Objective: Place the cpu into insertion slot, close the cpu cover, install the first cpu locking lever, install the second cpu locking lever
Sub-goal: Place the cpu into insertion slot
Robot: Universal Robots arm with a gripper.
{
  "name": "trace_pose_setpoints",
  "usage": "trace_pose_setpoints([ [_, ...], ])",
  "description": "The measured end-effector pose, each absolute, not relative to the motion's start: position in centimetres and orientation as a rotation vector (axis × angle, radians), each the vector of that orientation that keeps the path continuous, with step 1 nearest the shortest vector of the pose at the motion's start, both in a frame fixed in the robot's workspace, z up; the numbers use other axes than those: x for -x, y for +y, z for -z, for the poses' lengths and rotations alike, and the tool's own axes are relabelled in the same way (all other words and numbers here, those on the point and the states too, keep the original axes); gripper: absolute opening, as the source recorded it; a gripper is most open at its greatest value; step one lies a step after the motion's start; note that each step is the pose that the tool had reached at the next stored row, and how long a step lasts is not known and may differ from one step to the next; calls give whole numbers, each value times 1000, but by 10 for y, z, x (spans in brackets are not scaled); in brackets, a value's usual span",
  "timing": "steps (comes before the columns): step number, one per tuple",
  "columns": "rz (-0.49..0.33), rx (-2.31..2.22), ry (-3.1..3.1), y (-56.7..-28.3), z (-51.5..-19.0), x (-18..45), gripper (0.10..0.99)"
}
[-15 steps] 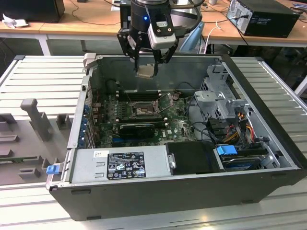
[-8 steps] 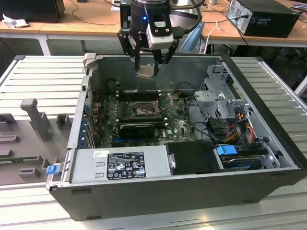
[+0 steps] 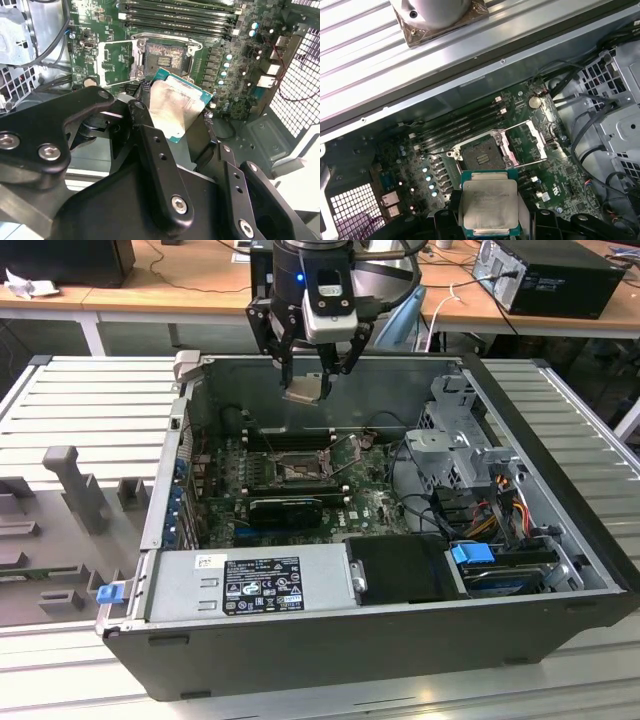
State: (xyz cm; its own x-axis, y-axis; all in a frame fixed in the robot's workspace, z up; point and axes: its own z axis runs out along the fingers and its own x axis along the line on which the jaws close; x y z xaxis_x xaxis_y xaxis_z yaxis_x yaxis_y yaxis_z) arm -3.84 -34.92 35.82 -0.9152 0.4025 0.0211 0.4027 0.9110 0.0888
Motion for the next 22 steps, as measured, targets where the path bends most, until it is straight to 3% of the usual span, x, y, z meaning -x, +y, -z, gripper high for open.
trace_pose_setpoints([
  [22, 143, 774, -3043, -349, -358, 38, 529],
])
